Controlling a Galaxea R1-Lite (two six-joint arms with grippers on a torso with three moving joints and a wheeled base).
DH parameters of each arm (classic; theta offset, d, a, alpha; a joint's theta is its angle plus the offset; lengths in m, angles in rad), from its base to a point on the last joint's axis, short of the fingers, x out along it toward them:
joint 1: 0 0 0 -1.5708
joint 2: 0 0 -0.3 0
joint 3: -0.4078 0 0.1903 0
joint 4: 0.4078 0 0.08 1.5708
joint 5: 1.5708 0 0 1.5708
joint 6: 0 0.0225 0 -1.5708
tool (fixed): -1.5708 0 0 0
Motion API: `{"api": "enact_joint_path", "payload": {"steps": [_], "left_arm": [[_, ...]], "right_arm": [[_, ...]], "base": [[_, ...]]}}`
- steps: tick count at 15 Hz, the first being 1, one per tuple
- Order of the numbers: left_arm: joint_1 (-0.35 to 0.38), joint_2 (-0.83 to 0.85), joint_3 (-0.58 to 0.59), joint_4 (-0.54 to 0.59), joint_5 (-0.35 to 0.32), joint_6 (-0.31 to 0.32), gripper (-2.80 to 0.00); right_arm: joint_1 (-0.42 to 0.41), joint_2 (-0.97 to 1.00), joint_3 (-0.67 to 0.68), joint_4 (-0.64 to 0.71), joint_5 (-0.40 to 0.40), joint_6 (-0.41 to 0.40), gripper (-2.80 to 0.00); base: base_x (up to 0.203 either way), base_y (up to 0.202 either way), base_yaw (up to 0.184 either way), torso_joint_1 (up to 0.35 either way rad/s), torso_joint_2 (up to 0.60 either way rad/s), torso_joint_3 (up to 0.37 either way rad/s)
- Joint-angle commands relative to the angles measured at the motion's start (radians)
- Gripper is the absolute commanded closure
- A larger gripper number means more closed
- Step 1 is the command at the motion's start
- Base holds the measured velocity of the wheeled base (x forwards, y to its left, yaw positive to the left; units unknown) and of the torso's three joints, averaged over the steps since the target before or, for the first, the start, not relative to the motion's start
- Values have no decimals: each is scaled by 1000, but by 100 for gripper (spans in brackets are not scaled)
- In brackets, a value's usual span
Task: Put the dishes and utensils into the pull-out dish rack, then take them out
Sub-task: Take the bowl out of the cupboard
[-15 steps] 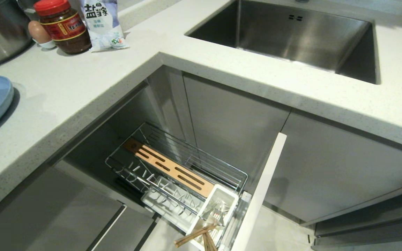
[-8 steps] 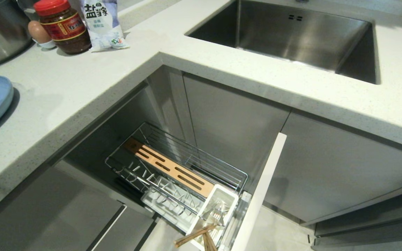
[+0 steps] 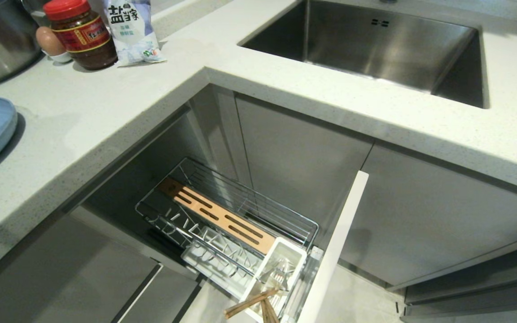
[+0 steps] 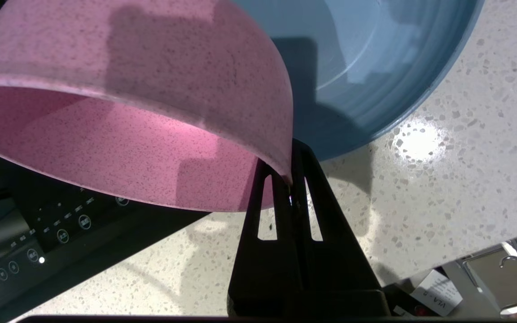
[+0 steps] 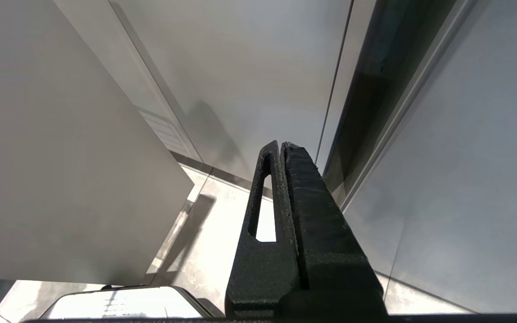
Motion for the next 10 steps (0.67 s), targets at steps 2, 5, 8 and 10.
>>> {"api": "enact_joint_path", "payload": {"steps": [2, 5, 8, 10], "left_arm": [[2, 51, -16, 7, 3, -1, 0], [3, 66, -19, 2, 3, -1, 0], [3, 82, -20, 0, 4, -1, 0], [4, 86, -19, 0, 6, 0, 0]], "right_arm": [[-1, -4, 0, 0, -1, 1, 0], [1, -4, 0, 0, 0, 1, 0], [0, -4, 0, 0, 0, 1, 0], [0, -4, 0, 0, 0, 1, 0]], "base": [[0, 0, 0, 0, 0, 0], [0, 0, 0, 0, 0, 0], [0, 0, 0, 0, 0, 0], [0, 0, 0, 0, 0, 0]]}}
